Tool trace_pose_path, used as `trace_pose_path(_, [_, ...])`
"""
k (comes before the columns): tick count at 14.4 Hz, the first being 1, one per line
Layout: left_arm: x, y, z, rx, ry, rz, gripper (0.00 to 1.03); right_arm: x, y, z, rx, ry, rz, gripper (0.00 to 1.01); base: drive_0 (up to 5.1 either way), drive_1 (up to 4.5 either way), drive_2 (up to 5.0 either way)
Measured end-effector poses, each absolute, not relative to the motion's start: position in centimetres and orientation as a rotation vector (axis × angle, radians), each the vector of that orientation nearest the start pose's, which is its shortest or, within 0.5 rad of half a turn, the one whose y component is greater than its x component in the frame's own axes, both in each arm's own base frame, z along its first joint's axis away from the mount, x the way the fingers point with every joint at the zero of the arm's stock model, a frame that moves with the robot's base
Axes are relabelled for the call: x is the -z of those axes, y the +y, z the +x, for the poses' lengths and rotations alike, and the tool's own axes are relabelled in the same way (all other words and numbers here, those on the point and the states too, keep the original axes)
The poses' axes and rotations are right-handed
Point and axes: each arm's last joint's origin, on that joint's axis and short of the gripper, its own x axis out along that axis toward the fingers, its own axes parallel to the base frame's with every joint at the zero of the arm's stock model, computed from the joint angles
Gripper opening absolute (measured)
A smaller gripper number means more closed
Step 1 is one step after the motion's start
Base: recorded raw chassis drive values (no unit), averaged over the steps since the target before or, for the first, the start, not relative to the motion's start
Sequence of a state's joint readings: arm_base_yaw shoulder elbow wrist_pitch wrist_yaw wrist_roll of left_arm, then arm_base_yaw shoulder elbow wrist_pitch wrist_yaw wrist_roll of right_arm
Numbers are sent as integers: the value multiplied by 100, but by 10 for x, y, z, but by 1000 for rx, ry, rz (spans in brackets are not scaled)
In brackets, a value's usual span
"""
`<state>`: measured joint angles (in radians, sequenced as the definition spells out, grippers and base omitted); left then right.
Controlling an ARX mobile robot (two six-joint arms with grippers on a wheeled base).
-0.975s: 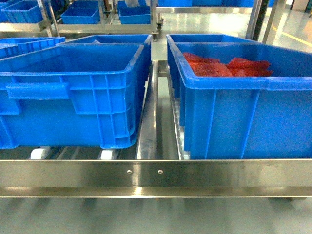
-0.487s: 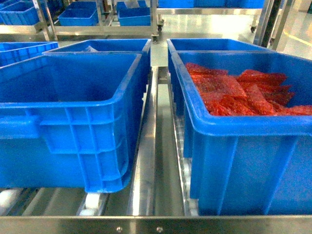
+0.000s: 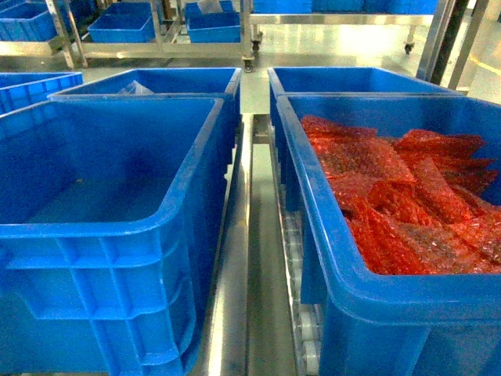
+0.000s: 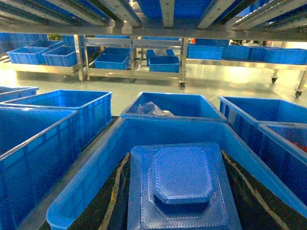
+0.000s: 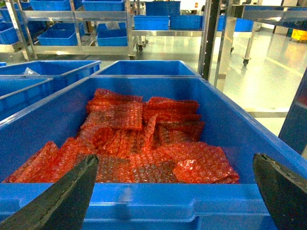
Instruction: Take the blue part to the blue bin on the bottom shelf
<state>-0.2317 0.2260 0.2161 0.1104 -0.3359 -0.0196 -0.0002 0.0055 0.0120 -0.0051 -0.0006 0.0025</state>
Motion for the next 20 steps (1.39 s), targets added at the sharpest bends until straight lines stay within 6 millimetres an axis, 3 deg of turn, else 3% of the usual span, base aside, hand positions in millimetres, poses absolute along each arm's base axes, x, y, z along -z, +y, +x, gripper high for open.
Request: trace_pose_path(20, [-230,-14,102,-103,-98,-48,44,-167,0,97,0,-1,2,98,0,0,0])
